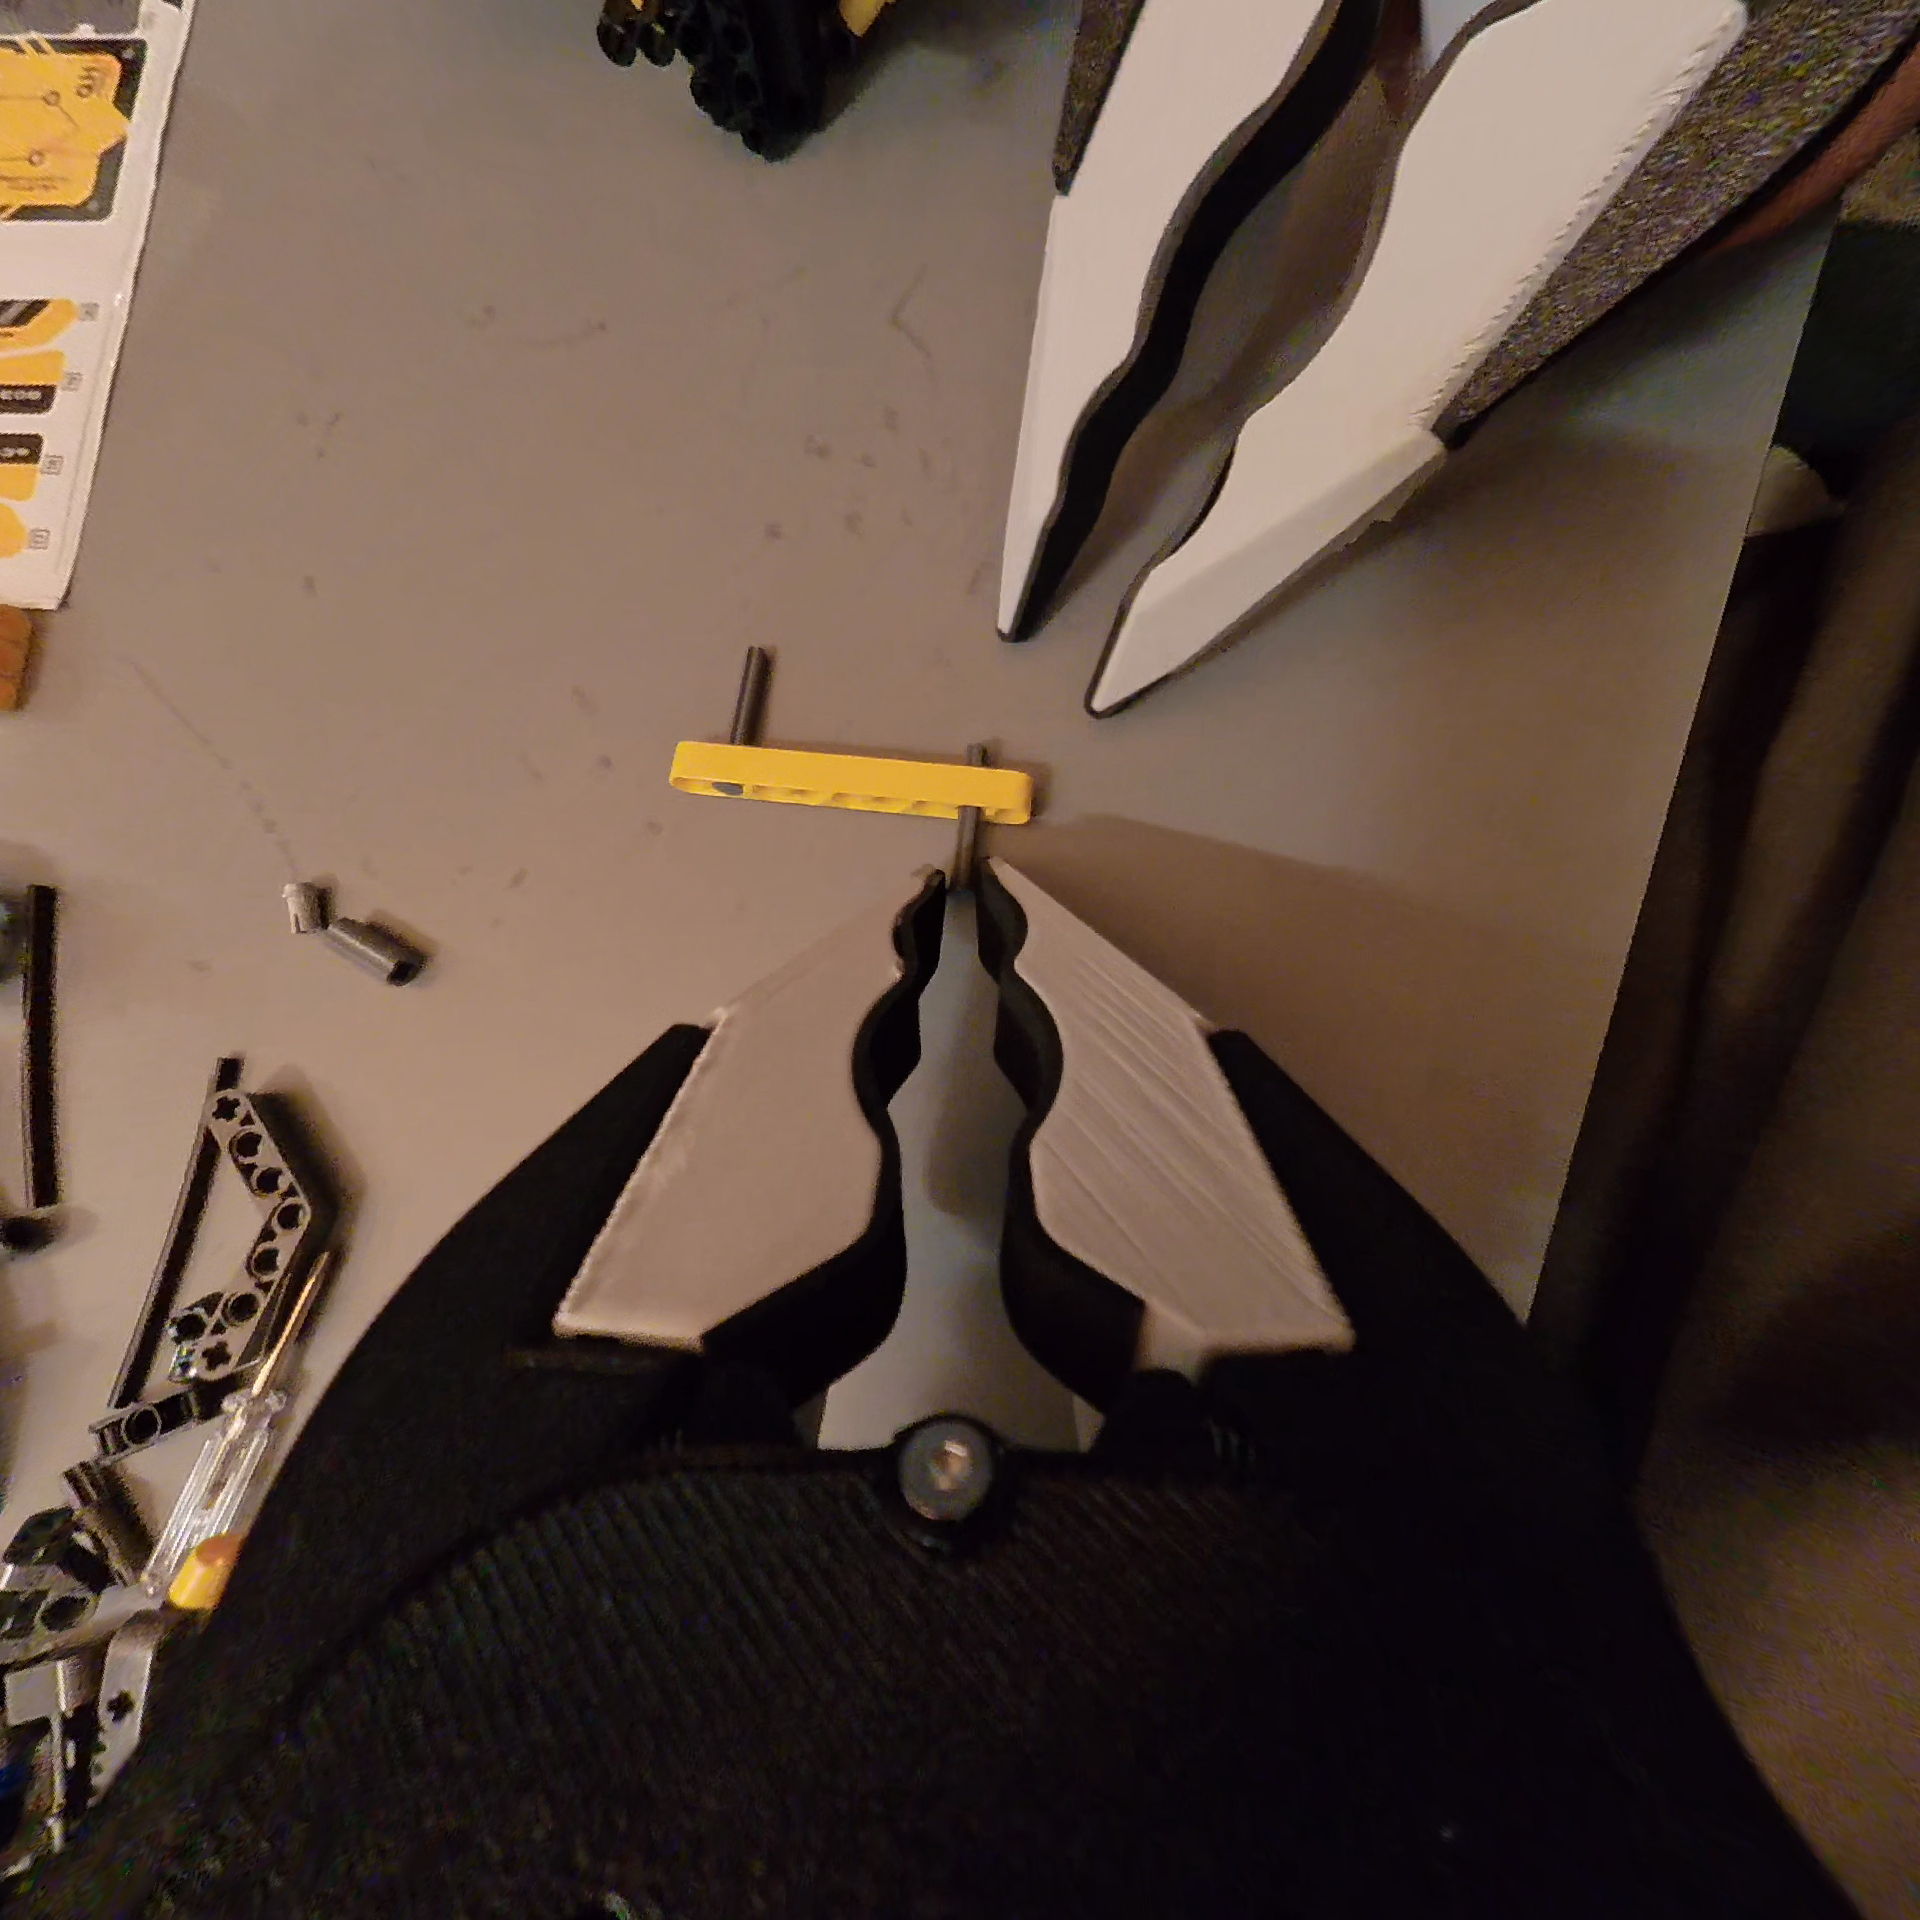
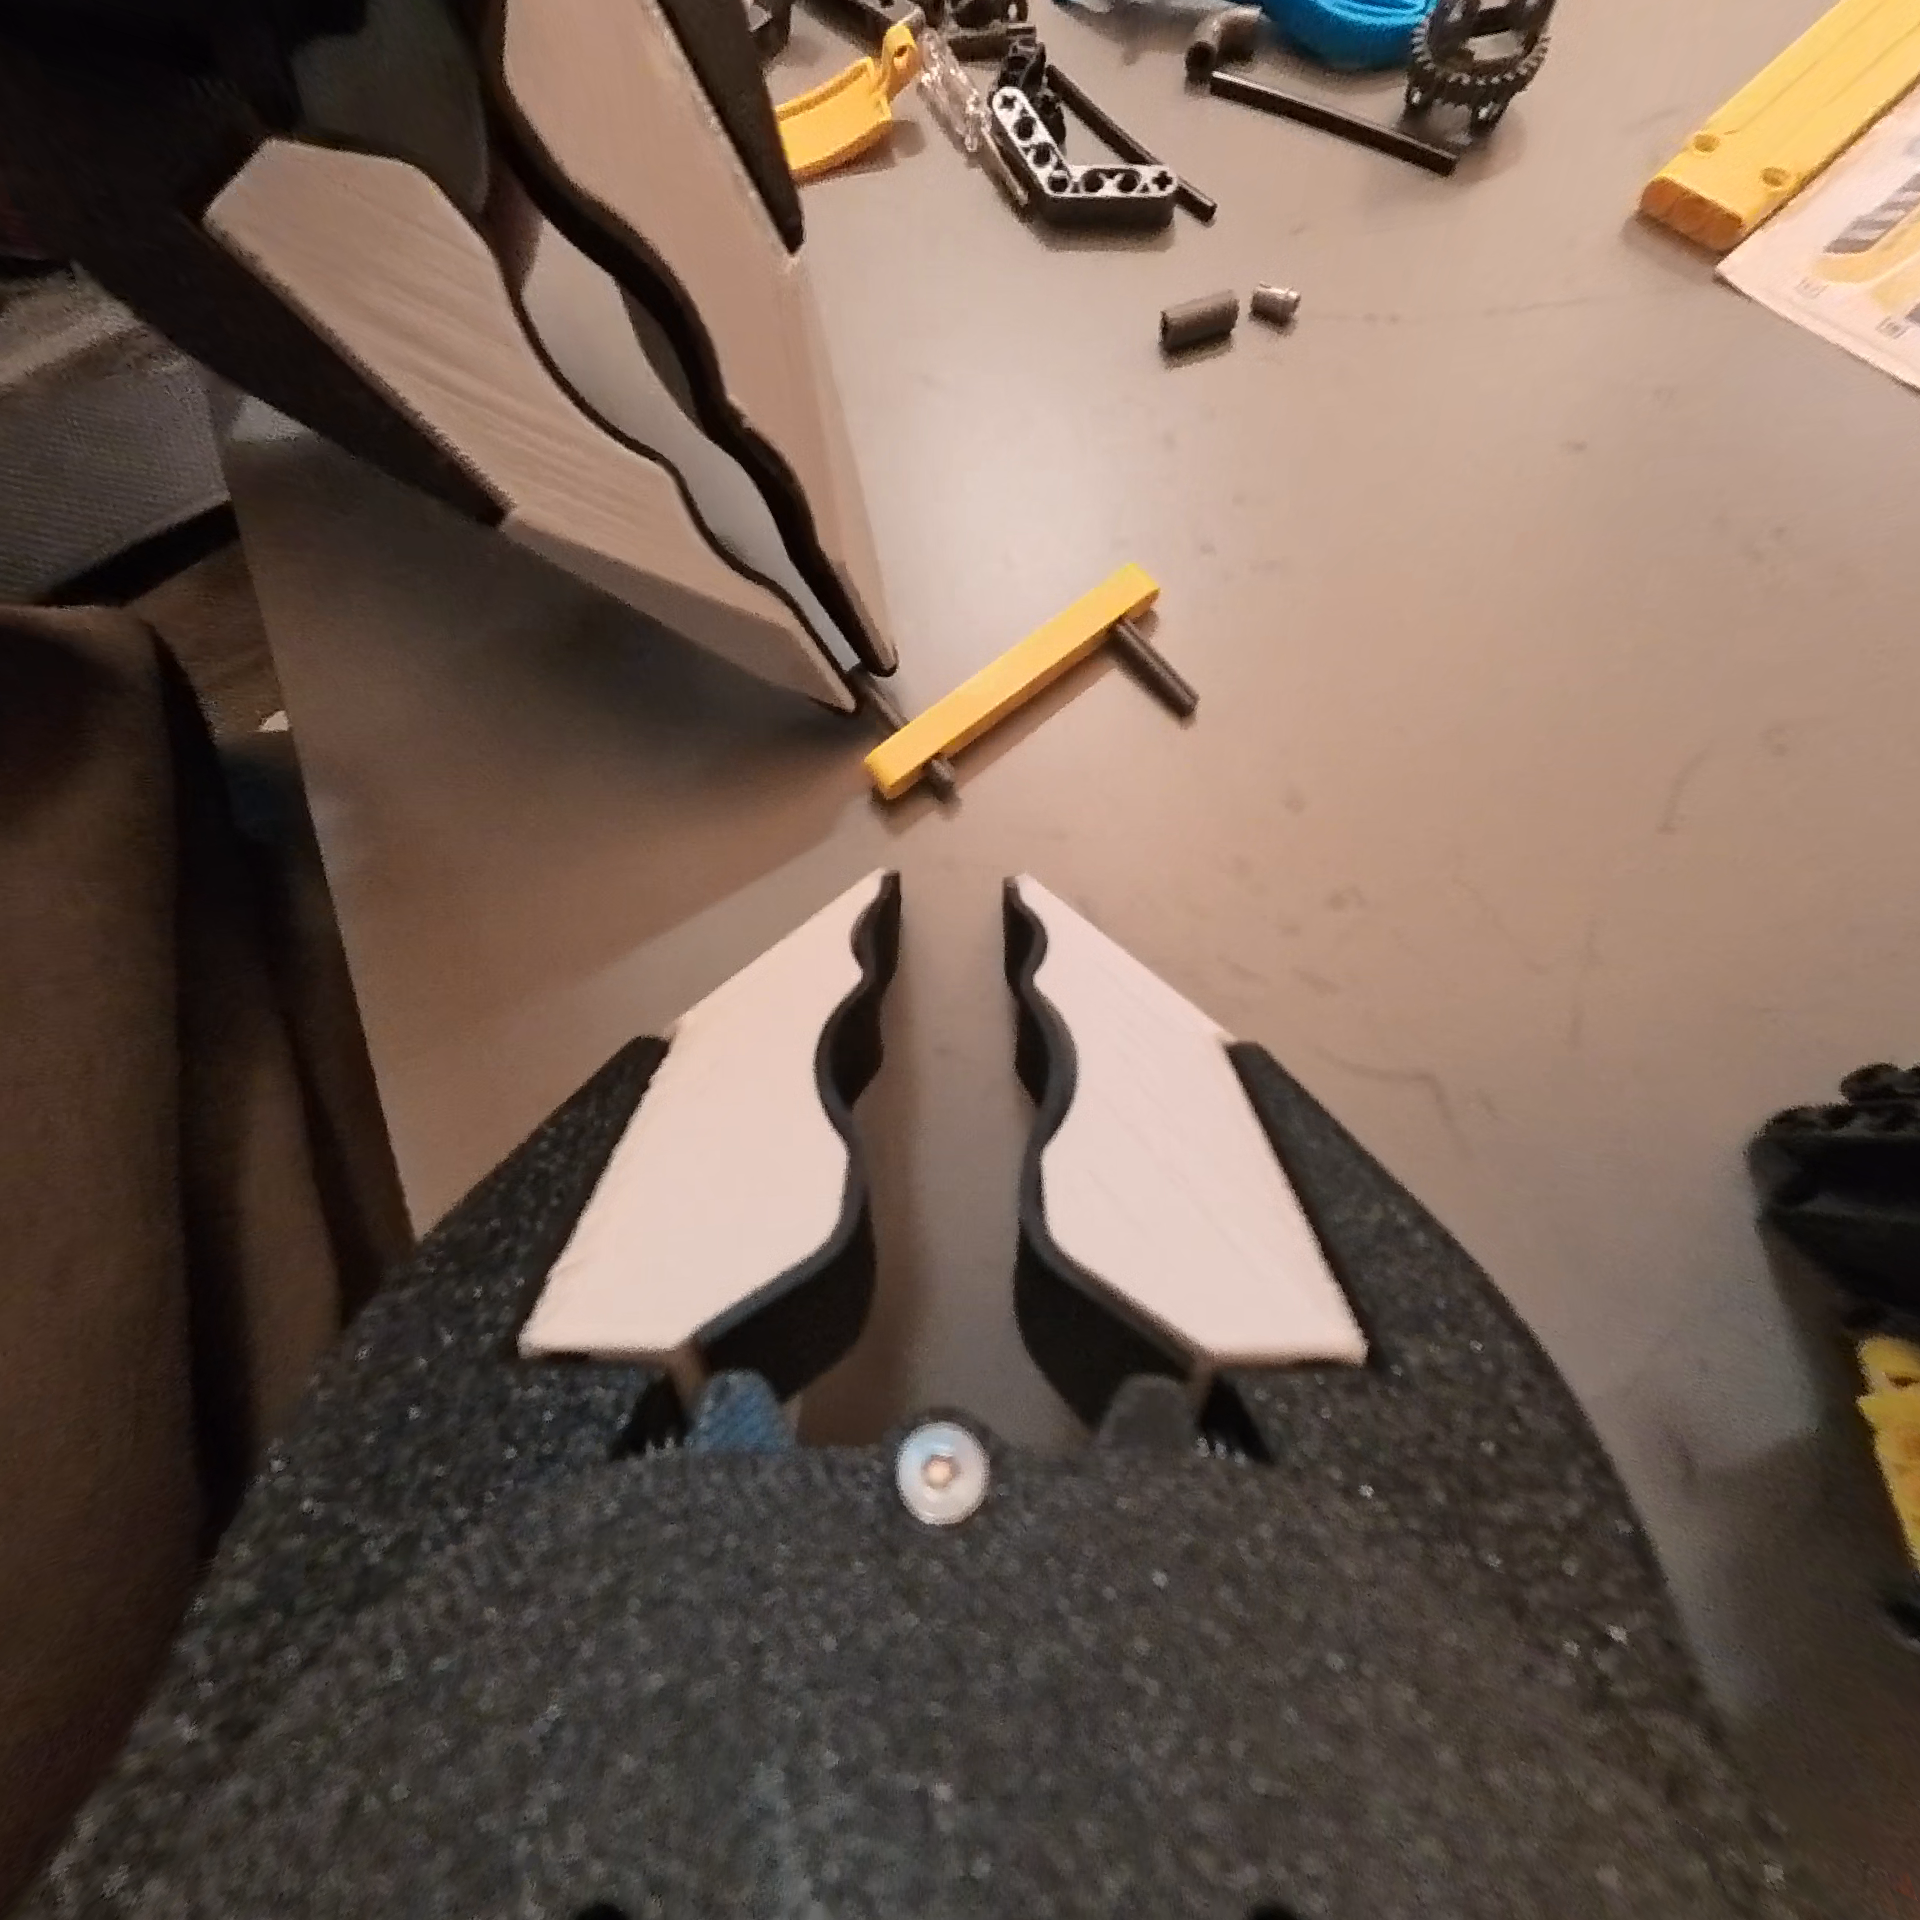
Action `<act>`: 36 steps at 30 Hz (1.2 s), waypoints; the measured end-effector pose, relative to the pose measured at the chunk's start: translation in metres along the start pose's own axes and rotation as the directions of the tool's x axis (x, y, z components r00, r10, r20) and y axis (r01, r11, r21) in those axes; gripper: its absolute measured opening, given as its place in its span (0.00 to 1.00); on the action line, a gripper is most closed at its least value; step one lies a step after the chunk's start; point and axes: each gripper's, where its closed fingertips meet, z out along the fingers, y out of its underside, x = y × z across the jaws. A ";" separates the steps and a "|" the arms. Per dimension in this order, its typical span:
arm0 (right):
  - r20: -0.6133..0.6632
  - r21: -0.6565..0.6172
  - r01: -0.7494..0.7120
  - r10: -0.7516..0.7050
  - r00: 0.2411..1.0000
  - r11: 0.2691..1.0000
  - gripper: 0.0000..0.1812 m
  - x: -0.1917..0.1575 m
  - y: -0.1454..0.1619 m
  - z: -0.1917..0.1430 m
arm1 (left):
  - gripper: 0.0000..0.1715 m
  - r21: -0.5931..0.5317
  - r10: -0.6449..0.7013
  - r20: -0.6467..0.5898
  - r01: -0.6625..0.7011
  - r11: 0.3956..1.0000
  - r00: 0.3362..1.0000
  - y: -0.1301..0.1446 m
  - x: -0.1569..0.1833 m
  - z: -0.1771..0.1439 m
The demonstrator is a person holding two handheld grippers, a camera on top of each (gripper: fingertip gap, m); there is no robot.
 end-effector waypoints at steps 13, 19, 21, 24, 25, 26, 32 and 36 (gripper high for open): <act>0.078 0.013 0.012 -0.013 0.997 1.000 0.12 -0.022 -0.010 0.009 | 0.07 0.030 -0.075 0.004 0.075 0.997 0.997 0.006 -0.002 -0.008; 0.069 0.000 0.013 -0.013 0.998 1.000 0.13 -0.021 -0.010 0.013 | 0.05 0.049 -0.097 -0.034 0.099 0.994 0.995 0.005 0.007 -0.007; 0.071 -0.006 0.009 -0.009 0.997 1.000 0.14 -0.021 -0.009 0.014 | 0.06 0.043 -0.098 -0.040 0.099 0.994 0.994 0.005 0.009 -0.002; 0.086 -0.005 -0.002 0.003 0.996 1.000 0.14 -0.022 -0.010 0.014 | 0.06 0.057 -0.116 -0.060 0.119 0.991 0.991 0.002 0.009 0.000; 0.095 -0.004 -0.011 0.012 0.995 1.000 0.14 -0.022 -0.010 0.013 | 0.06 0.062 -0.126 -0.070 0.130 0.990 0.990 0.001 0.009 0.001; 0.107 -0.003 -0.023 0.023 0.994 1.000 0.14 -0.022 -0.010 0.013 | 0.06 0.067 -0.135 -0.076 0.141 0.988 0.988 -0.001 0.008 0.001; 0.157 -0.001 -0.068 0.068 0.985 0.998 0.15 -0.023 -0.011 0.013 | 0.06 0.092 -0.190 -0.148 0.204 0.975 0.971 -0.007 0.012 0.007; 0.160 -0.001 -0.066 0.065 0.985 0.998 0.16 -0.023 -0.011 0.013 | 0.06 0.102 -0.215 -0.169 0.234 0.967 0.962 -0.011 0.010 0.007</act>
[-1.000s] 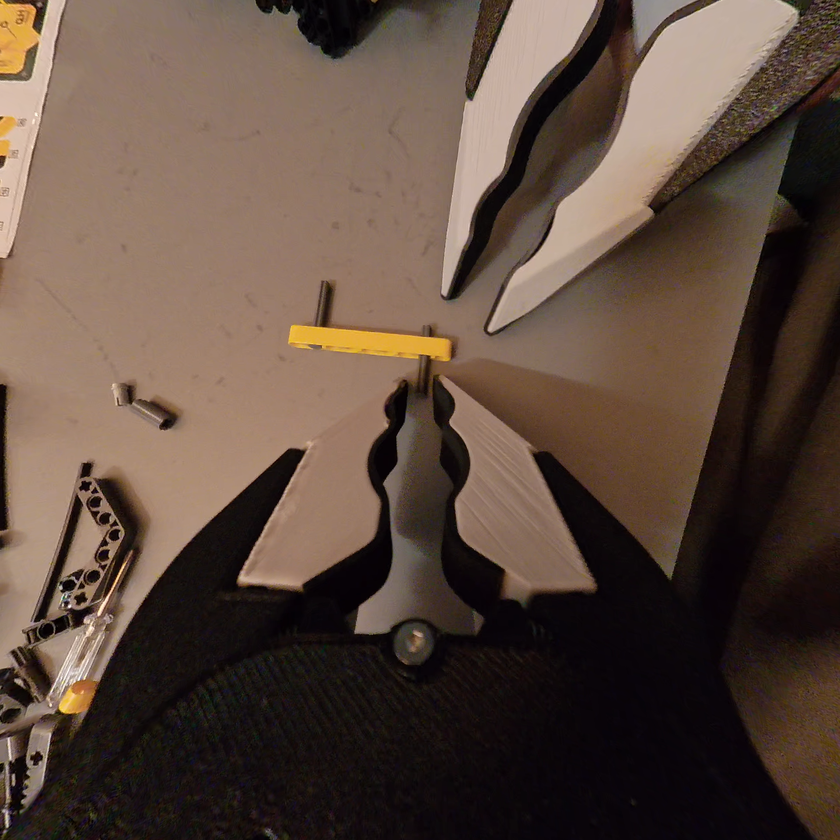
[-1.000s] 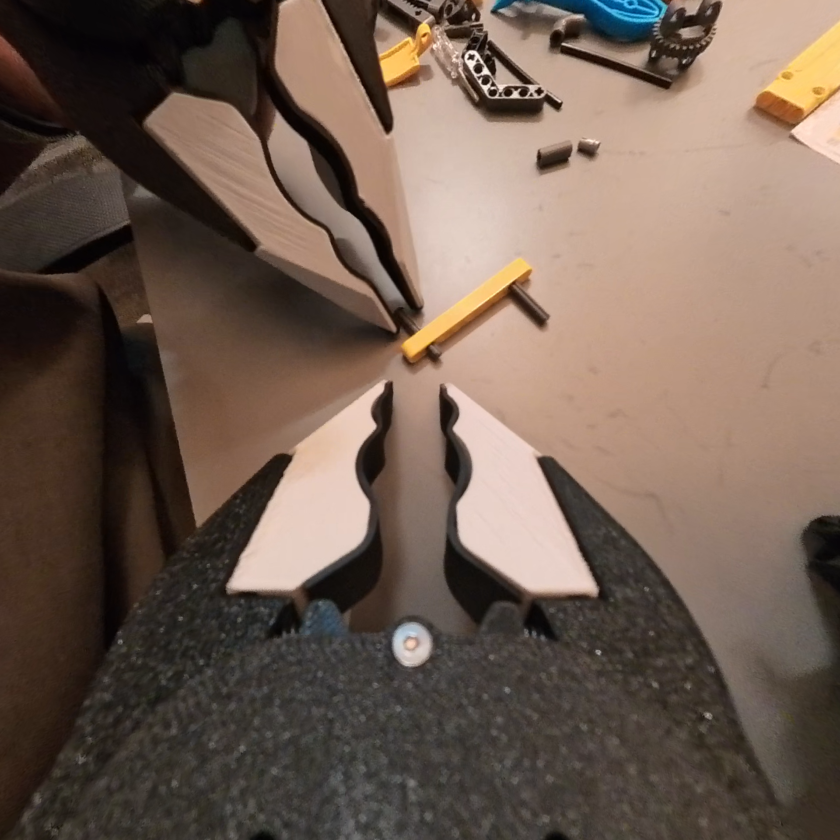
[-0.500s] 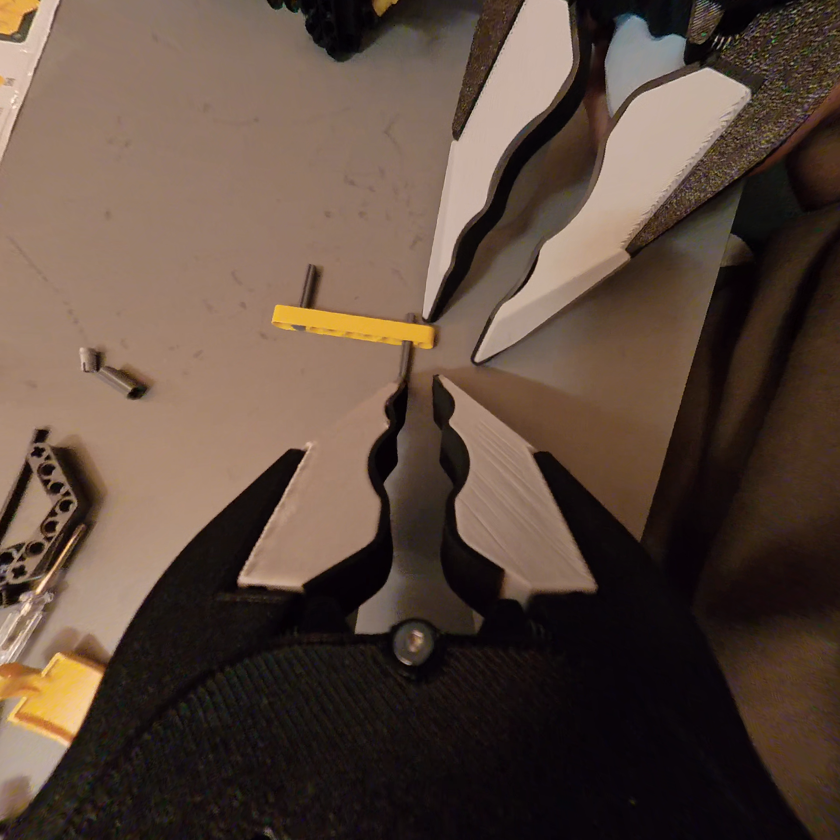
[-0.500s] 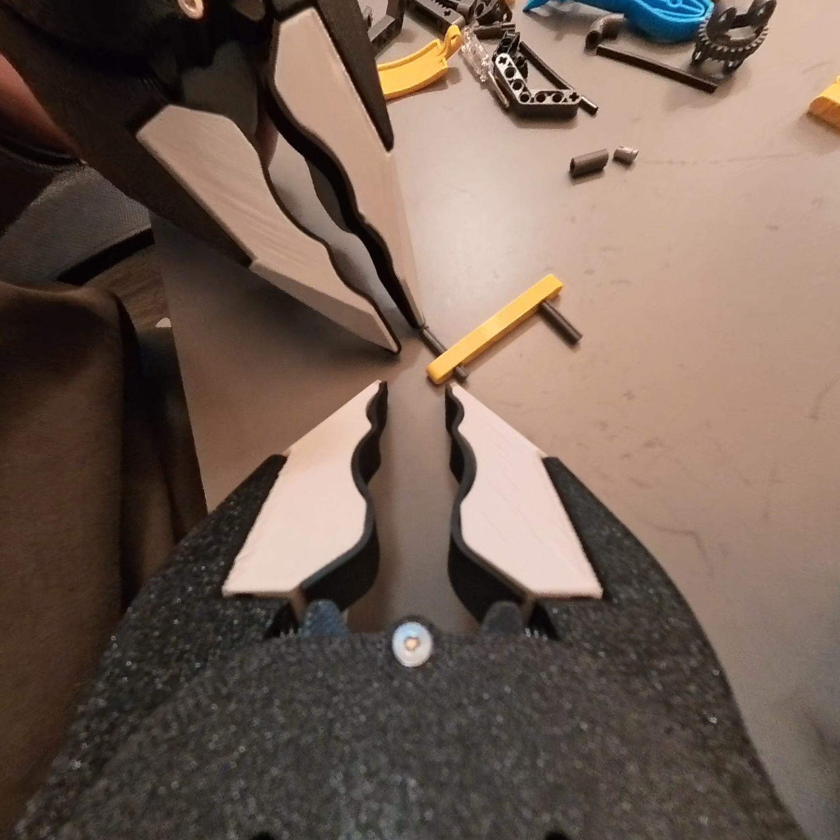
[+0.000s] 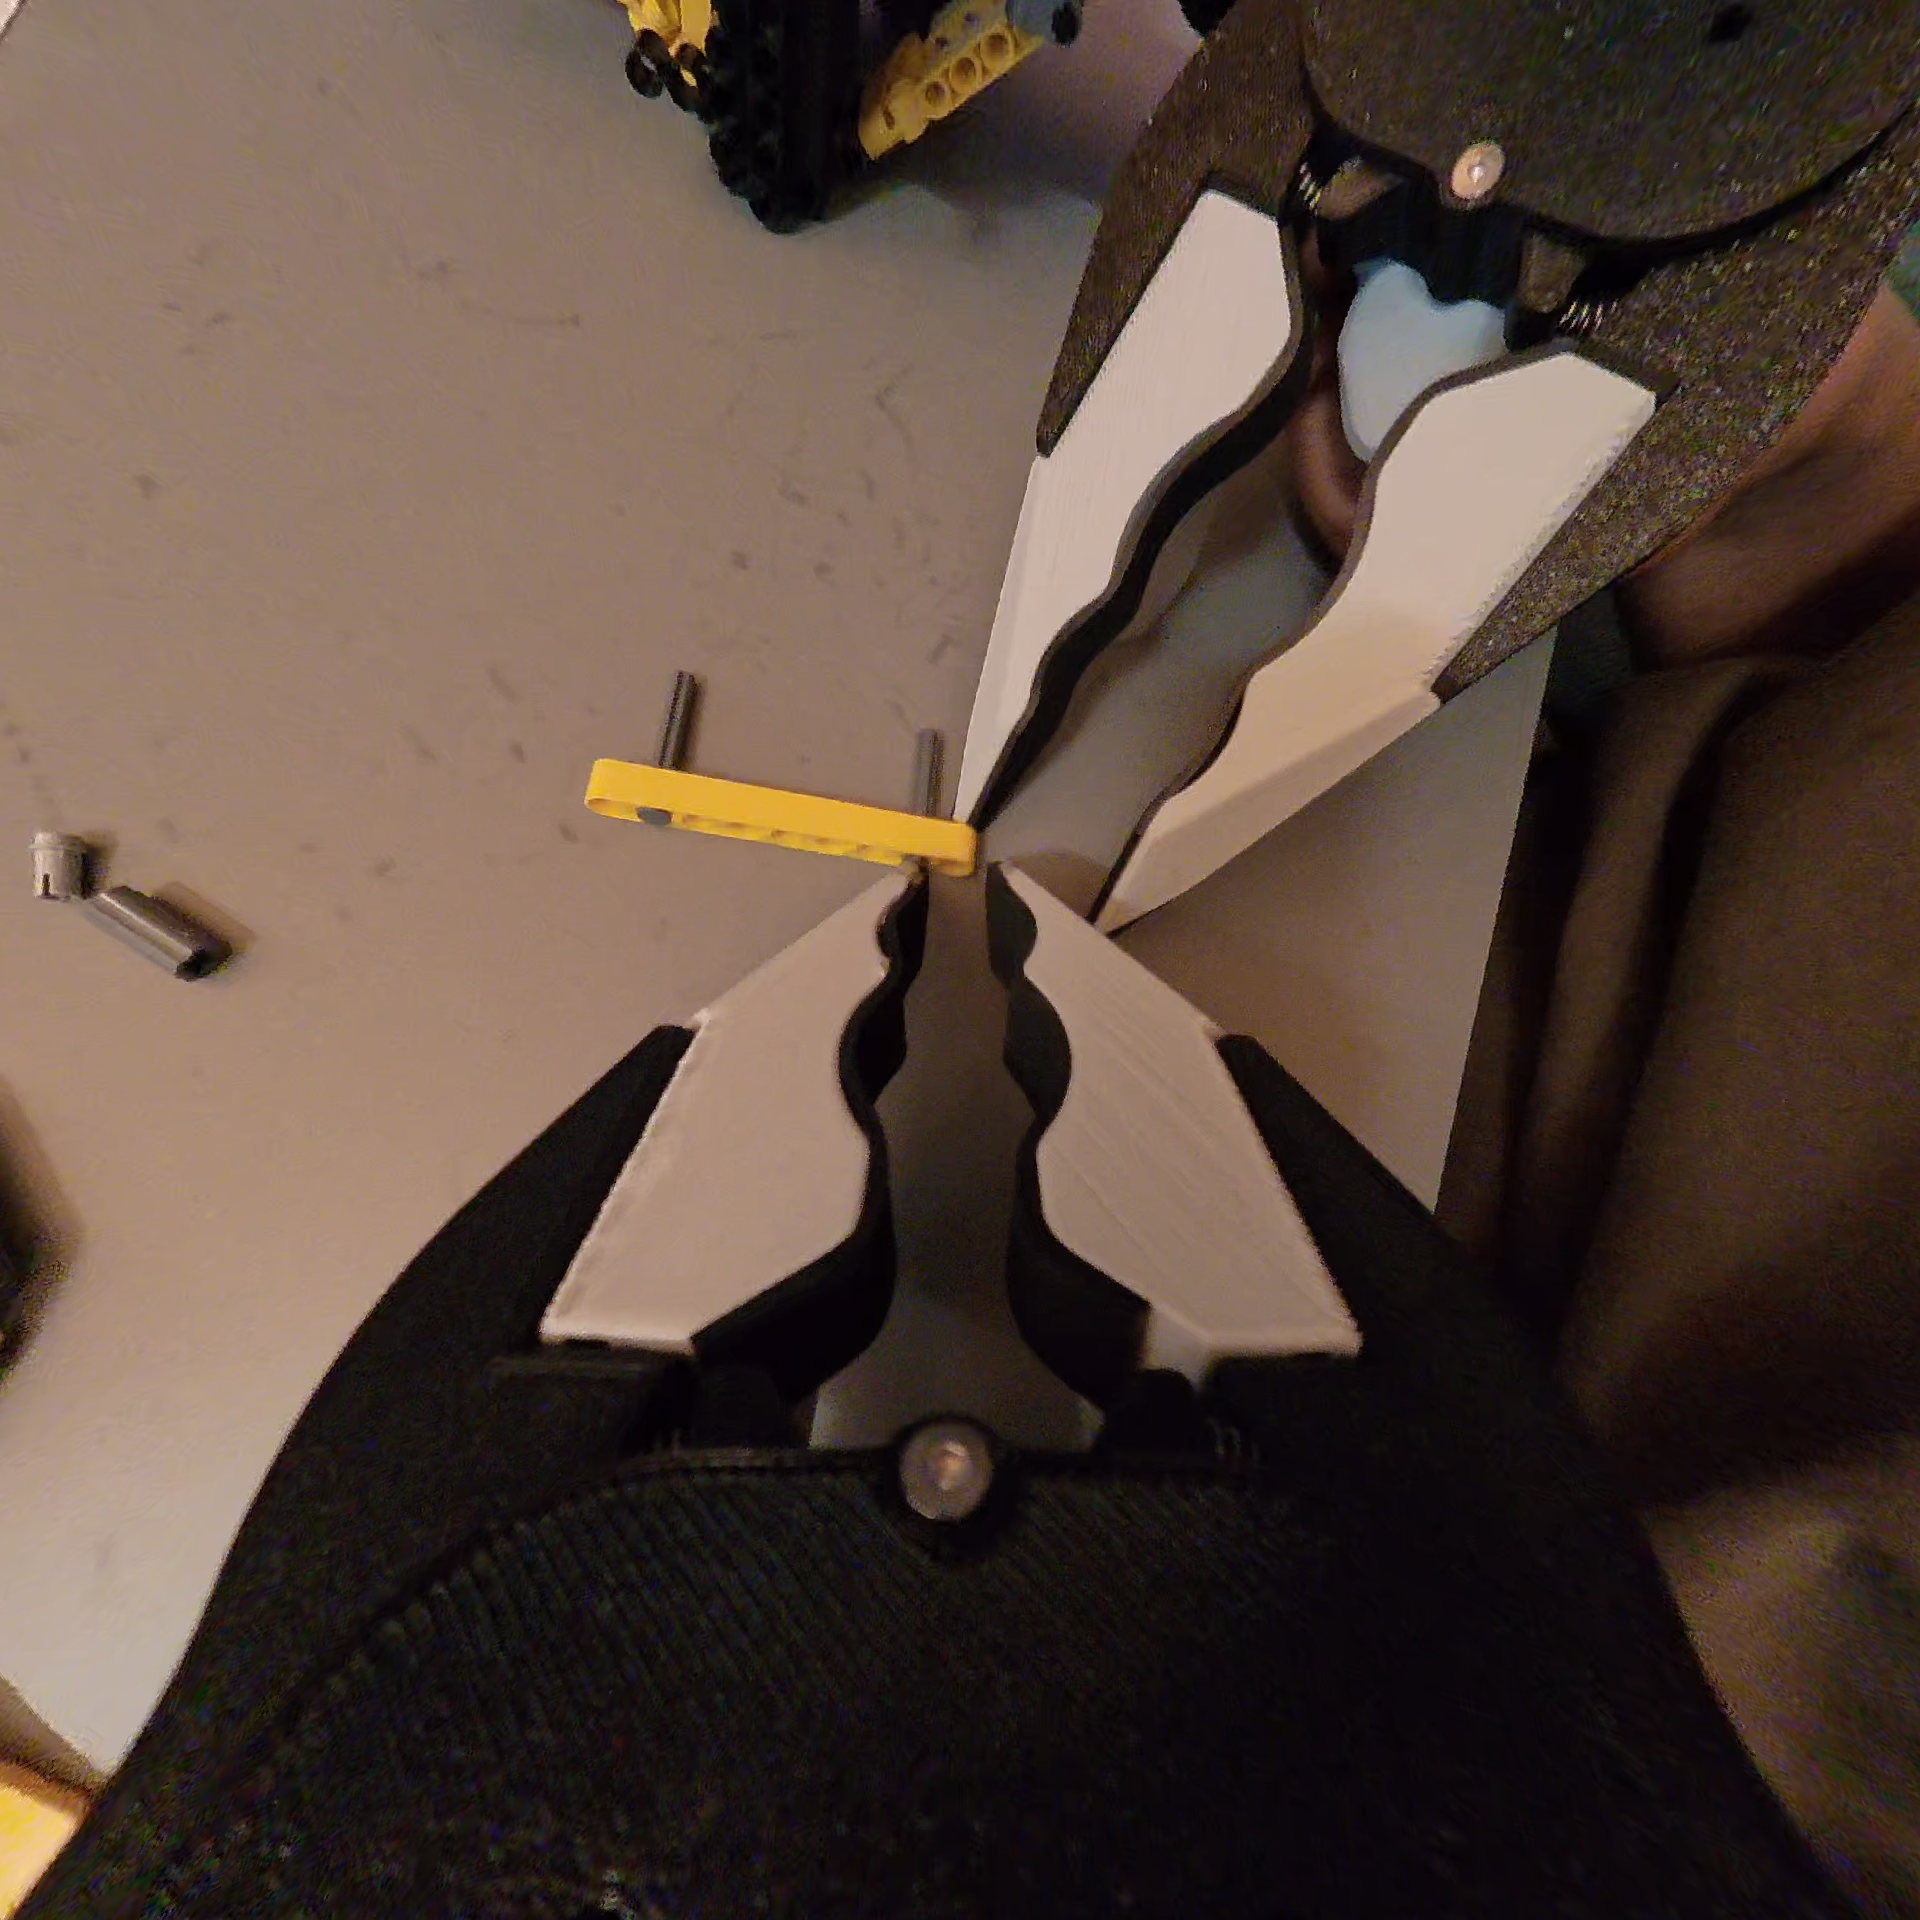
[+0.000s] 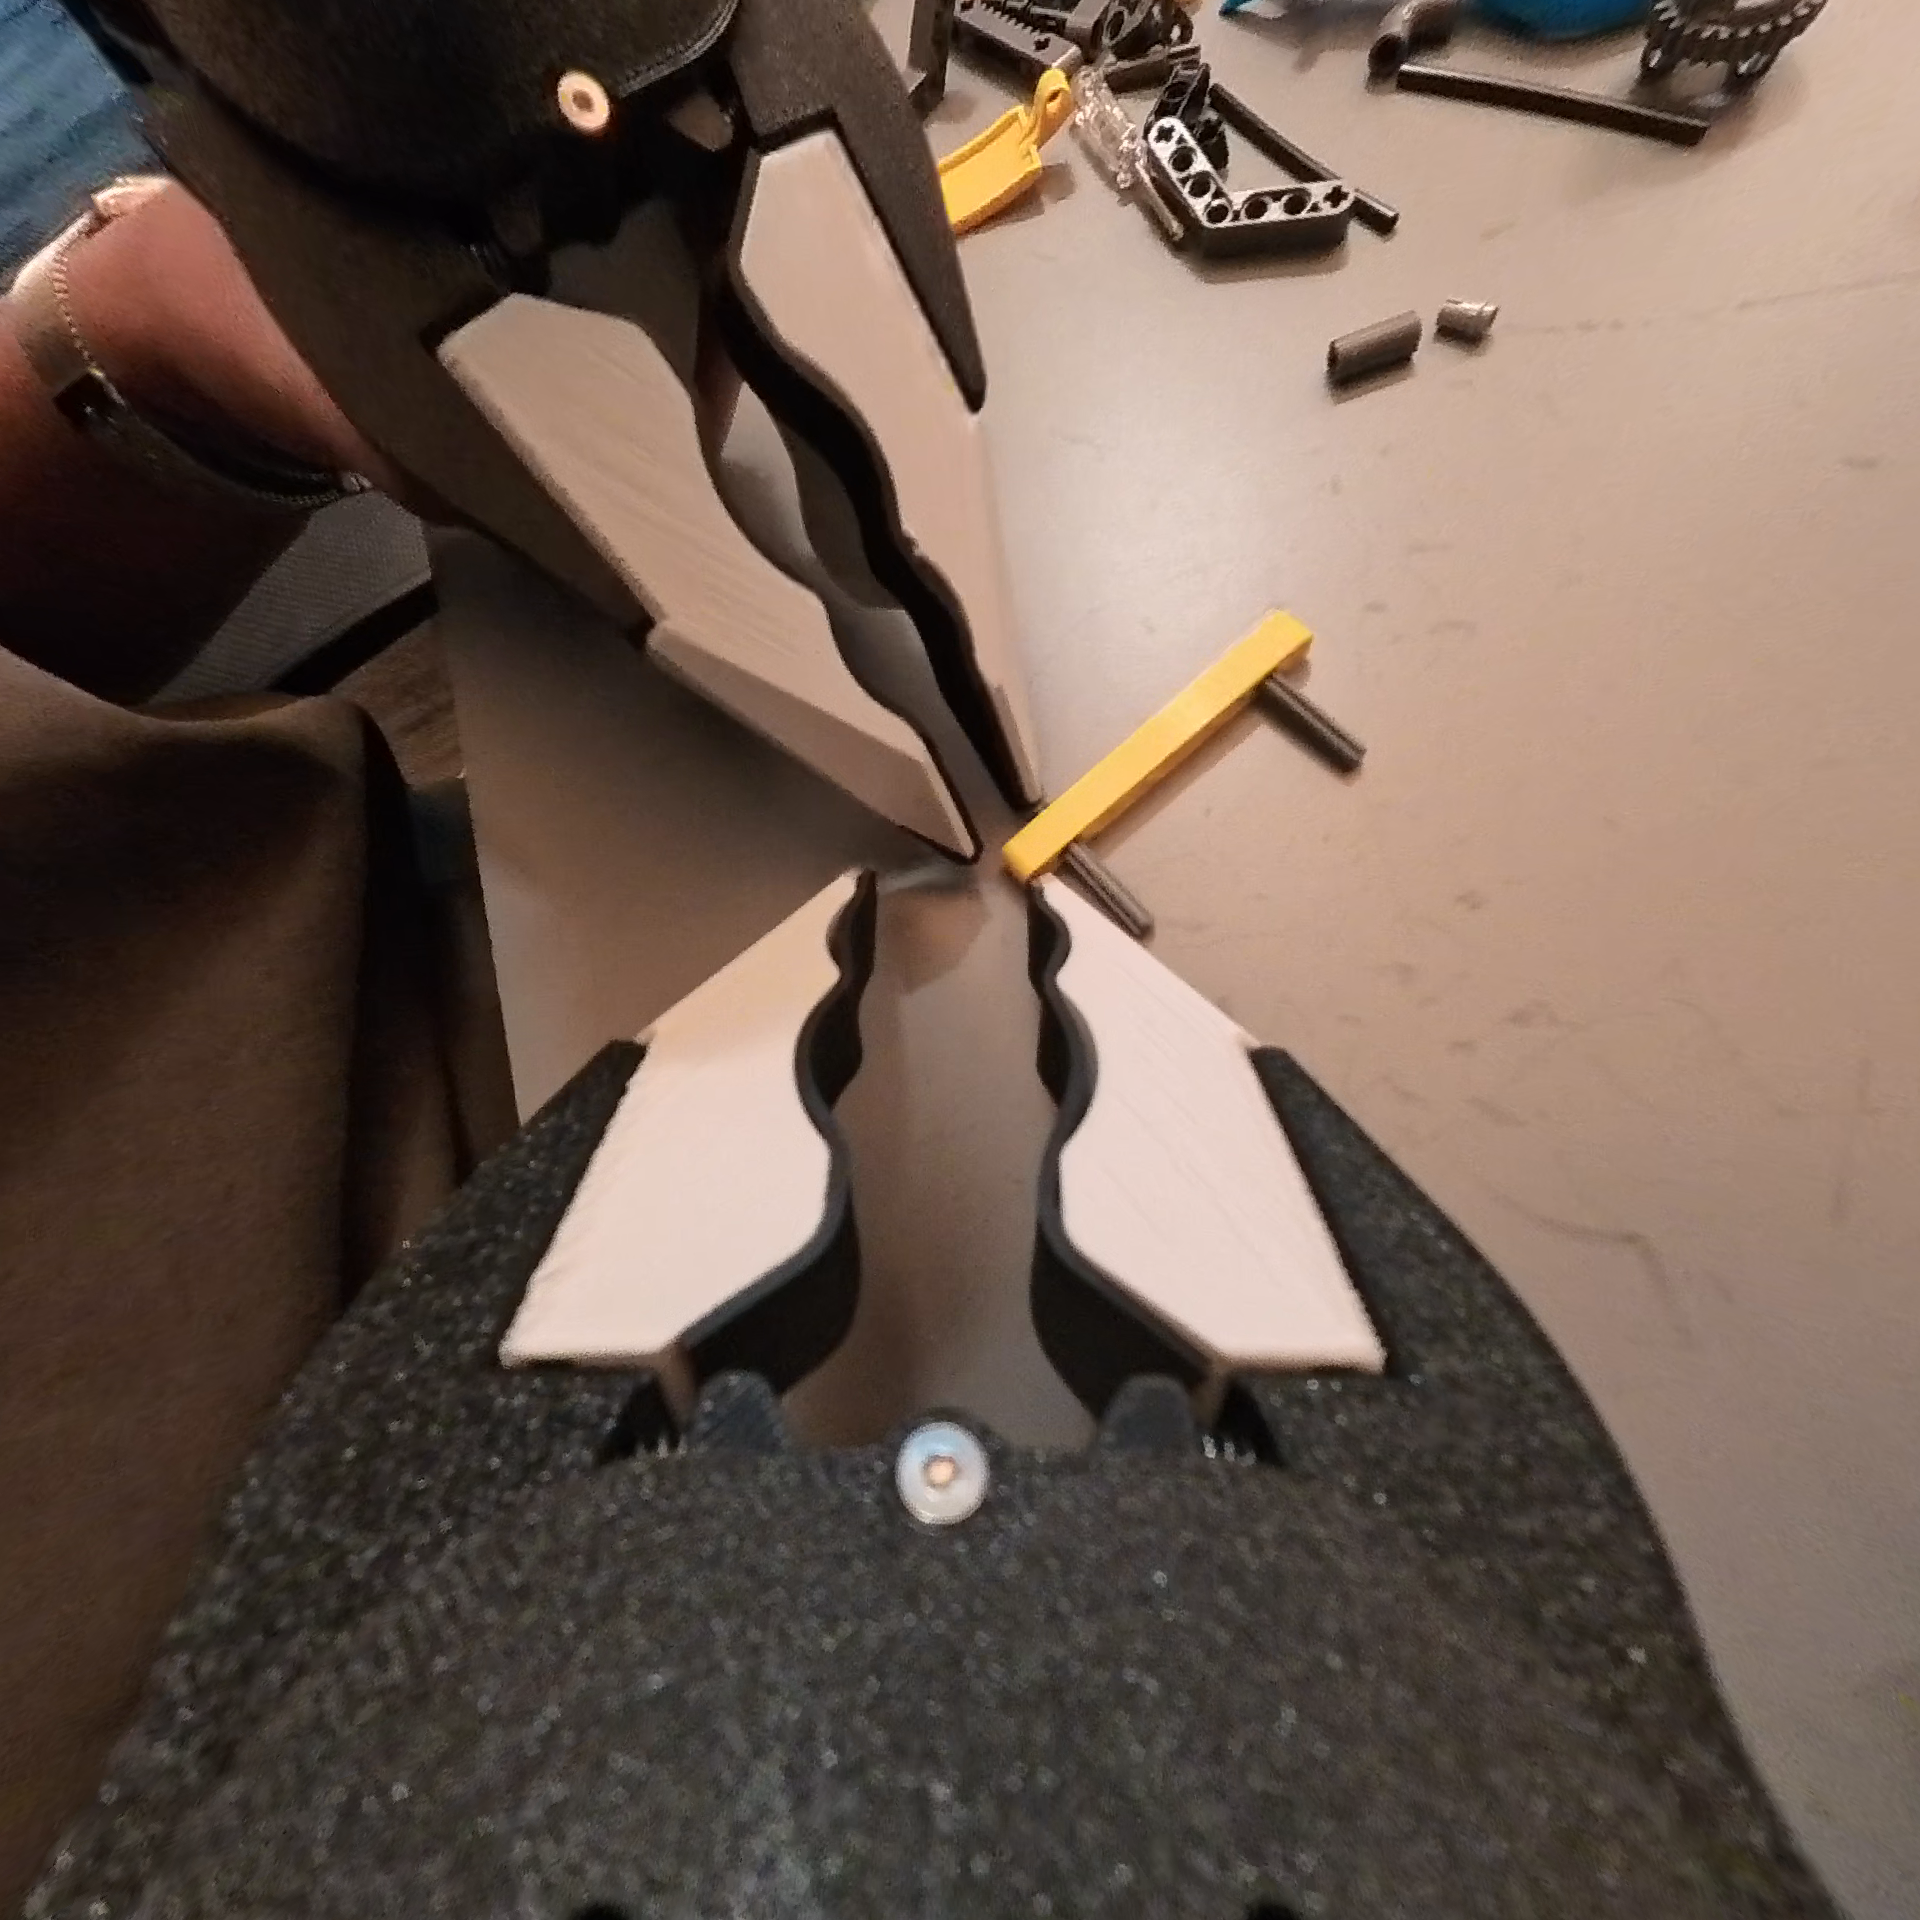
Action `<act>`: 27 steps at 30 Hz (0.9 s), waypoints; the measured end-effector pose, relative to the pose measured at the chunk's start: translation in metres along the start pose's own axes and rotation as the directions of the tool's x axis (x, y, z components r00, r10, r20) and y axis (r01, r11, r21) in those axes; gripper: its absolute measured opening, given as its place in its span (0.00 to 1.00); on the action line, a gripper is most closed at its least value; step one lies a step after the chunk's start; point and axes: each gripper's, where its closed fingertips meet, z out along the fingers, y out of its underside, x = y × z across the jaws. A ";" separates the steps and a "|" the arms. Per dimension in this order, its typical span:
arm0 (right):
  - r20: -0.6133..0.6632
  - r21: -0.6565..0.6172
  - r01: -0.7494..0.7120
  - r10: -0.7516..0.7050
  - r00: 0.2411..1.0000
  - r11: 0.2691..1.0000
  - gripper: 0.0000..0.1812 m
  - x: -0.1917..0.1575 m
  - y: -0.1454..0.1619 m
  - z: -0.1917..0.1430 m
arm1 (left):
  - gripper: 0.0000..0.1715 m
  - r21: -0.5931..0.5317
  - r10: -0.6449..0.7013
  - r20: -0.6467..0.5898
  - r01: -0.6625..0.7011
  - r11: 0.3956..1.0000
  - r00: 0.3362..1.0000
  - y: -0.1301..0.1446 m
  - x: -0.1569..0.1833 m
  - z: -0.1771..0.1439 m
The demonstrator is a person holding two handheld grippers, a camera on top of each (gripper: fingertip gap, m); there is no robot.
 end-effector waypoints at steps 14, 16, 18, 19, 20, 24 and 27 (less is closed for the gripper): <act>0.000 0.038 0.038 -0.038 0.999 0.999 0.17 -0.007 -0.006 -0.002 | 0.09 -0.002 -0.015 0.042 0.015 1.000 0.999 0.000 -0.006 0.001; -0.037 0.078 0.062 -0.060 0.998 0.995 0.17 0.000 -0.009 -0.012 | 0.10 -0.006 -0.006 0.063 0.006 1.000 0.998 0.000 -0.008 0.001; -0.098 0.128 0.085 -0.073 0.992 0.988 0.17 0.011 -0.014 -0.023 | 0.10 -0.009 0.011 0.079 -0.010 1.000 0.997 0.001 -0.008 0.001; -0.128 0.150 0.090 -0.071 0.989 0.985 0.17 0.016 -0.016 -0.028 | 0.10 -0.010 0.018 0.086 -0.017 1.000 0.996 0.000 -0.008 0.002; -0.157 0.165 0.088 -0.062 0.986 0.982 0.17 0.022 -0.018 -0.031 | 0.09 -0.012 0.023 0.093 -0.022 1.000 0.995 0.000 -0.009 0.002; -0.233 0.131 0.069 -0.036 0.972 0.989 0.19 0.037 -0.013 -0.030 | 0.05 -0.016 0.042 0.136 -0.040 0.999 0.990 -0.002 -0.017 0.003; -0.329 0.067 0.102 -0.074 0.941 0.993 0.20 0.050 -0.005 -0.031 | 0.04 -0.012 0.034 0.189 -0.033 0.999 0.981 -0.004 -0.027 0.002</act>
